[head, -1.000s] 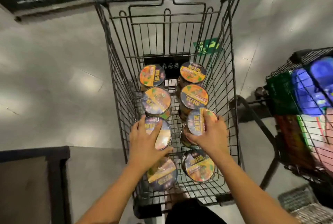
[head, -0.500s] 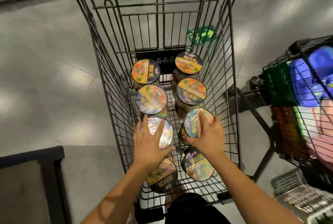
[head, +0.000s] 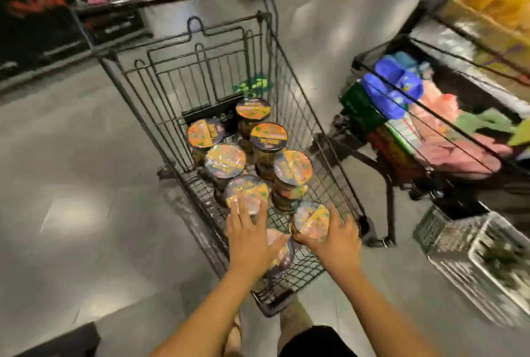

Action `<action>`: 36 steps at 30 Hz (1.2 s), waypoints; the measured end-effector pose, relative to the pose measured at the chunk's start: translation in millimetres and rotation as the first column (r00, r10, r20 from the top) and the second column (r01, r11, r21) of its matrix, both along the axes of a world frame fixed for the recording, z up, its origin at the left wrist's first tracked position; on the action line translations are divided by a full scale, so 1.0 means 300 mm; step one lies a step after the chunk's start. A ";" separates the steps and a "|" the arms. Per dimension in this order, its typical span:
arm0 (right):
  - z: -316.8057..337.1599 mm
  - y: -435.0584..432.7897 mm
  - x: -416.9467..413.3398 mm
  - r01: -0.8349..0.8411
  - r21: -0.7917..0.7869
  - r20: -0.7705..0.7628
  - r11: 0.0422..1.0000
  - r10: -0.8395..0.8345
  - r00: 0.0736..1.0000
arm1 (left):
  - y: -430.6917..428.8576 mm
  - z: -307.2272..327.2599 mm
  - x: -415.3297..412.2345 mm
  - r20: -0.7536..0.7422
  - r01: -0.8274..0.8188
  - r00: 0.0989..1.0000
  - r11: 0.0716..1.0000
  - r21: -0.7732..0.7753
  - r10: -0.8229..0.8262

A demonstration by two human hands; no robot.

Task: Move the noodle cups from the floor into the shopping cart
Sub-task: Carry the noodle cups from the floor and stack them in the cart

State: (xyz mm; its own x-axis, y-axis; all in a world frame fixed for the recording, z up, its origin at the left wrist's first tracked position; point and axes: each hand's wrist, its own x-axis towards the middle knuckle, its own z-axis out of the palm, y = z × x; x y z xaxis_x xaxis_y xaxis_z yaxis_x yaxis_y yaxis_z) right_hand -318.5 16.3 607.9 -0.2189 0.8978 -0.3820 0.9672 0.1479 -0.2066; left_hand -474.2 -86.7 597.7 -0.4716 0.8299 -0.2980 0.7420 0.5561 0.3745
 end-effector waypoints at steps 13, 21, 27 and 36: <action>-0.018 -0.370 0.697 0.579 -0.085 0.132 0.811 -0.567 0.813 | 0.002 -0.006 0.576 -0.160 0.696 0.681 0.700 -0.162 -0.714; -0.032 -0.458 1.178 0.786 -0.143 0.054 0.602 -0.788 0.613 | 0.148 0.034 1.072 -0.124 0.841 0.449 0.466 -0.274 -0.885; -0.041 -0.571 1.621 0.868 -0.172 0.037 0.466 -0.877 0.479 | 0.162 0.037 1.597 -0.068 0.890 0.312 0.317 -0.327 -0.948; -0.085 -0.859 2.106 0.969 -0.245 0.029 0.038 -0.998 0.047 | 0.119 0.011 2.249 -0.065 0.937 -0.031 -0.006 -0.350 -0.997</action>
